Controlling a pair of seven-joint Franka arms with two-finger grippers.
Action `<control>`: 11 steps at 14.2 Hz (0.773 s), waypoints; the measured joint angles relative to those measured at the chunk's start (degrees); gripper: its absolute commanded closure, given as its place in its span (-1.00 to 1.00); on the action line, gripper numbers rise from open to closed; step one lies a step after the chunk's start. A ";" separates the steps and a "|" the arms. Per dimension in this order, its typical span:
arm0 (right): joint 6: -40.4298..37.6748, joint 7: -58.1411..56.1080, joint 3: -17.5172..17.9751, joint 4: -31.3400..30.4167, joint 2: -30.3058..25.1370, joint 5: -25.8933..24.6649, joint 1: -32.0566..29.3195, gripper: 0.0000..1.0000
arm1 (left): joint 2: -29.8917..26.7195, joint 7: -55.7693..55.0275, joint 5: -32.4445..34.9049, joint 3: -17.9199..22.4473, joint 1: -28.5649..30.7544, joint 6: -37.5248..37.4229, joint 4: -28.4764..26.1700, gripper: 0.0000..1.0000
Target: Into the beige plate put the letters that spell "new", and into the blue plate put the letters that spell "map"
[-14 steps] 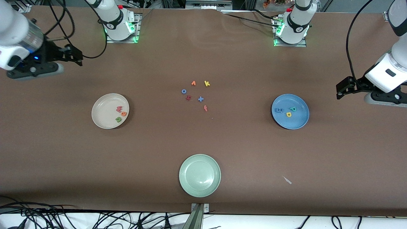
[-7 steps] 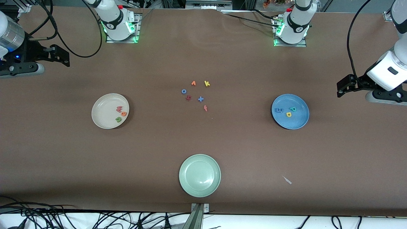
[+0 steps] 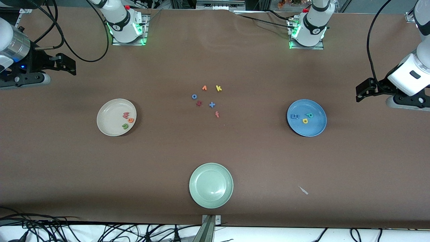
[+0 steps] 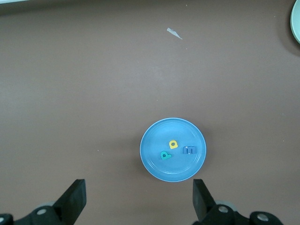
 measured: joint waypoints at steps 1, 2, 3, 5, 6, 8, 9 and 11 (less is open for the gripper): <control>0.00 0.00 -0.38 0.00 0.03 0.01 -0.01 -1.00 | 0.00 0.00 0.00 0.00 0.03 0.00 0.00 -1.00; 0.00 0.00 -0.67 0.00 0.07 0.02 -0.03 -1.00 | 0.01 0.00 0.00 0.00 0.06 -0.01 0.00 -1.00; 0.00 0.00 -0.85 0.00 0.10 0.02 -0.03 -1.00 | 0.02 0.00 0.00 0.00 0.11 -0.01 0.00 -1.00; 0.00 0.00 -0.90 0.00 0.11 0.03 -0.03 -1.00 | 0.07 0.00 0.00 0.00 0.29 -0.07 0.00 -1.00; 0.00 0.00 -0.90 0.00 0.11 0.04 -0.03 -1.00 | 0.10 -0.01 0.00 0.00 0.35 -0.14 0.00 -1.00; 0.02 0.00 -0.90 0.00 0.11 0.04 -0.03 -1.00 | 0.12 -0.03 0.00 -0.02 0.36 -0.17 0.00 -1.00; 0.02 0.00 -0.90 0.00 0.11 0.04 -0.03 -1.00 | 0.12 -0.03 0.00 -0.11 0.36 -0.18 0.00 -1.00; 0.02 0.00 -0.90 0.00 0.11 0.04 -0.03 -1.00 | 0.12 -0.03 0.00 -0.35 0.36 -0.18 0.00 -1.00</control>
